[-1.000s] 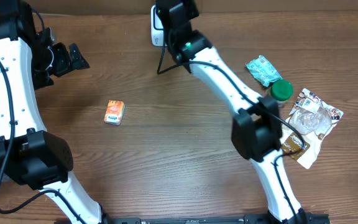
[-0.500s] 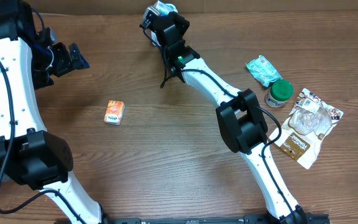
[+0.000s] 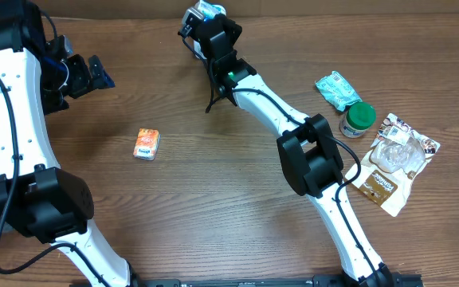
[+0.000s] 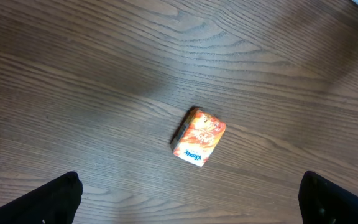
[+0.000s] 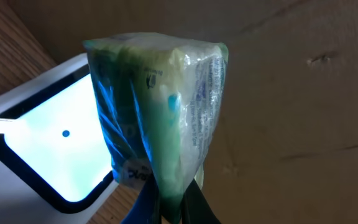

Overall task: Scan the item barcode
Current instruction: 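Hold the teal pack in front of the scanner with the right gripper, then carry the teal pack right and set it down near the bottle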

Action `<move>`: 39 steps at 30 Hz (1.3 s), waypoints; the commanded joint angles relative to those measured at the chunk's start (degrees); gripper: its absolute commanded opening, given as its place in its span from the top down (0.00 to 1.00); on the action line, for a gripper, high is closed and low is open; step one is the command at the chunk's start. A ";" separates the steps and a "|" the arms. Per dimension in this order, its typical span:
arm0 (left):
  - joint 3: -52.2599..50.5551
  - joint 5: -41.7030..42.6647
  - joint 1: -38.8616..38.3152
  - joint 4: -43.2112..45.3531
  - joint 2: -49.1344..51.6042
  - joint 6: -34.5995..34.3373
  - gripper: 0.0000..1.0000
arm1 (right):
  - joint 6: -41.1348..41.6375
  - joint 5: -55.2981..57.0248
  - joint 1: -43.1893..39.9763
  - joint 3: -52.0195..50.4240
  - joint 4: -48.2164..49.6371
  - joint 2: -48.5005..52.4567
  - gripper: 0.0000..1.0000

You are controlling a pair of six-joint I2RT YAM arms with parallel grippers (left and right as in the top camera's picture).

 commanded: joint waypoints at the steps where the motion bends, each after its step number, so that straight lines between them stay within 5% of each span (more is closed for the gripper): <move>1: 0.79 -0.20 0.20 0.07 -0.72 -0.35 0.00 | 6.56 -2.36 1.01 0.09 0.26 -2.43 0.96; 11: 0.79 -0.20 0.20 0.07 -0.72 -0.35 0.00 | 33.29 -16.61 3.17 0.11 -14.78 -14.12 0.96; 17: 0.79 -0.20 0.20 0.07 -0.72 -0.35 0.00 | 54.36 -37.99 1.95 0.11 -41.64 -26.43 0.96; 27: 0.79 -0.20 0.20 0.07 -0.72 -0.35 0.00 | 68.78 -32.15 -6.12 -1.42 -83.43 -30.73 0.96; 39: 0.79 -0.20 0.20 0.09 -0.72 -0.35 0.00 | 70.38 -31.08 -17.94 -23.06 -82.47 -30.71 0.96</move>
